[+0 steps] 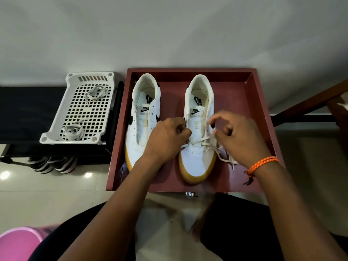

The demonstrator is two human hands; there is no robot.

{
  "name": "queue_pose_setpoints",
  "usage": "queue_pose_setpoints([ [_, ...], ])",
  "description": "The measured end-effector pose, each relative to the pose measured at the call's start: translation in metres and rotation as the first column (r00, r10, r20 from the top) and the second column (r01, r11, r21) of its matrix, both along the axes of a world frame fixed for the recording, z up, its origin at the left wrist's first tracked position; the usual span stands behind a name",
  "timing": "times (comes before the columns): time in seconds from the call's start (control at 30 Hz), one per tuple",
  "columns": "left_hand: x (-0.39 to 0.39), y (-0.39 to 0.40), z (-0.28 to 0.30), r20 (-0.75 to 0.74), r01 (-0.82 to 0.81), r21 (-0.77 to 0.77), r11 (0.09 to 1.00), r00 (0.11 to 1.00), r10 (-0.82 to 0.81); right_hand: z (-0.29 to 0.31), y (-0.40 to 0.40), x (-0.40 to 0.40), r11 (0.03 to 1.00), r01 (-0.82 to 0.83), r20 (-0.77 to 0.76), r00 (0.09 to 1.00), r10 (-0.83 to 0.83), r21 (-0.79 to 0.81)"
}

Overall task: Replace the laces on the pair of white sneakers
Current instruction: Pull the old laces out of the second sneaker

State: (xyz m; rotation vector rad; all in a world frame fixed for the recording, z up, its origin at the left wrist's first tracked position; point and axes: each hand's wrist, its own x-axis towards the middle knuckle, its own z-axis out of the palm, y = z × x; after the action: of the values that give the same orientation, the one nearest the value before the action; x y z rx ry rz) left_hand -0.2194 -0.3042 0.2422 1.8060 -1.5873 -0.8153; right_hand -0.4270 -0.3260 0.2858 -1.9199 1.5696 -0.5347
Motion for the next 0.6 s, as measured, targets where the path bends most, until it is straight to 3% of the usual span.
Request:
queue_pose_setpoints([
  [0.1,0.001,0.0,0.0,-0.009,0.001,0.011,1.0,1.0,-0.001,-0.011,0.016,0.027,0.985,-0.167,-0.152,0.973,0.173,0.053],
  [0.2,0.001,-0.001,0.002,-0.029,0.015,0.016,1.0,0.999,-0.015,-0.019,0.023,0.033,0.984,-0.175,-0.288,0.941,0.179,0.039],
  [0.33,-0.001,0.001,0.005,-0.047,0.013,0.025,1.0,0.999,-0.012,-0.013,0.009,0.025,0.992,-0.067,-0.144,0.986,0.082,0.107],
  [0.47,0.002,0.0,0.002,-0.053,0.022,0.028,0.999,0.998,-0.02,0.0,-0.001,0.0,0.971,0.223,-0.117,0.966,-0.232,-0.089],
  [0.53,0.002,0.0,0.003,-0.052,0.021,0.033,0.999,0.998,-0.02,0.006,0.002,0.004,0.973,0.172,-0.069,0.98,-0.184,-0.154],
  [0.6,0.002,0.0,0.004,-0.06,0.031,0.035,0.999,0.998,-0.029,0.005,0.01,0.02,0.995,0.021,-0.028,0.999,-0.024,-0.098],
])
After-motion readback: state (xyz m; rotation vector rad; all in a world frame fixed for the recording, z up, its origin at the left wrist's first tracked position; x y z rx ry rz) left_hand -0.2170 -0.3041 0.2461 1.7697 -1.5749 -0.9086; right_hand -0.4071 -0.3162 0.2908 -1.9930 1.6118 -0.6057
